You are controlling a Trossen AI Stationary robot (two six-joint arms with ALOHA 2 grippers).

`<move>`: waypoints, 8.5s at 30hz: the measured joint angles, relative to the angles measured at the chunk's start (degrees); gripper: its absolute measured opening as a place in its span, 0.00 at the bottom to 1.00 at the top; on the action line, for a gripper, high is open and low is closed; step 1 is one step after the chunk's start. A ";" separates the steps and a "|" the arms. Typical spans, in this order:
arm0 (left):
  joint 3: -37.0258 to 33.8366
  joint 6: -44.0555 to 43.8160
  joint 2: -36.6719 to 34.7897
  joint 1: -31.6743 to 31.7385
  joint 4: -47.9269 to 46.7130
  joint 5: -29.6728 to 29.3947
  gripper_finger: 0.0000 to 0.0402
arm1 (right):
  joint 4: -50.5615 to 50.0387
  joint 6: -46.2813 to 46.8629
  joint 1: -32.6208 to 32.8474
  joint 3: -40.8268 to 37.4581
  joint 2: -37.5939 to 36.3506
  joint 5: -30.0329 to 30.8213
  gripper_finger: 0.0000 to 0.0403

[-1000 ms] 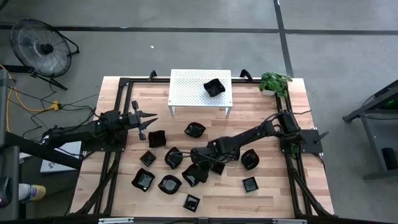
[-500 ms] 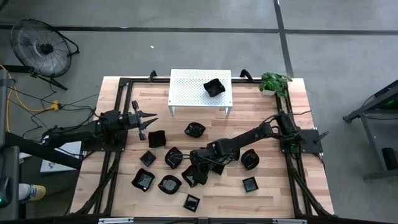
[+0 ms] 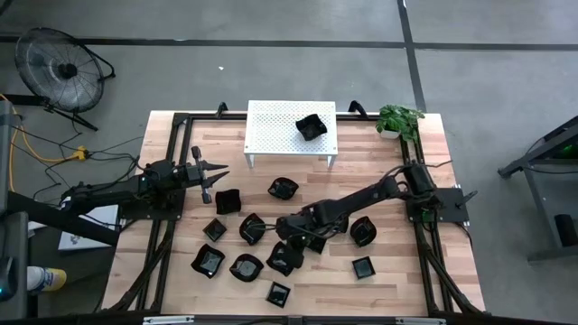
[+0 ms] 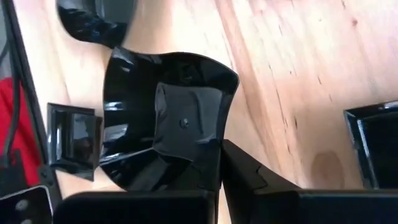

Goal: Pick & Place Mini shaped plates
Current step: Stack the black distorted square plate on top of the black distorted square plate on the shelf, then put the black leaf-shaped plate on the shelf

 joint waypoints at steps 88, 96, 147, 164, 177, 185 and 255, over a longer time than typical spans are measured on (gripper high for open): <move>0.00 0.00 0.02 -0.02 -0.01 -0.07 0.18 | -16.19 -29.83 -56.95 0.04 -24.82 -12.17 0.01; 0.00 0.00 0.01 -0.01 -0.01 -0.04 0.18 | -15.76 -28.93 -56.22 0.04 -24.40 -11.81 0.01; 0.00 0.00 0.01 -0.02 -0.02 0.00 0.18 | -16.20 -32.84 -54.69 -0.02 -23.68 -8.60 0.05; 0.01 0.00 0.01 -0.01 -0.02 -0.01 0.18 | -13.31 -33.82 -55.16 -0.02 -23.70 -7.80 0.13; 0.00 0.00 0.00 -0.01 -0.01 0.00 0.18 | -13.06 -39.25 -53.83 -0.02 -24.50 -9.83 0.10; 0.02 0.00 0.02 0.00 0.00 0.00 0.18 | -18.53 -40.36 -53.72 0.00 -29.55 -9.35 0.09; 0.02 0.00 0.02 0.00 -0.02 -0.01 0.18 | -8.03 -36.05 -6.22 -50.53 -55.24 3.07 0.19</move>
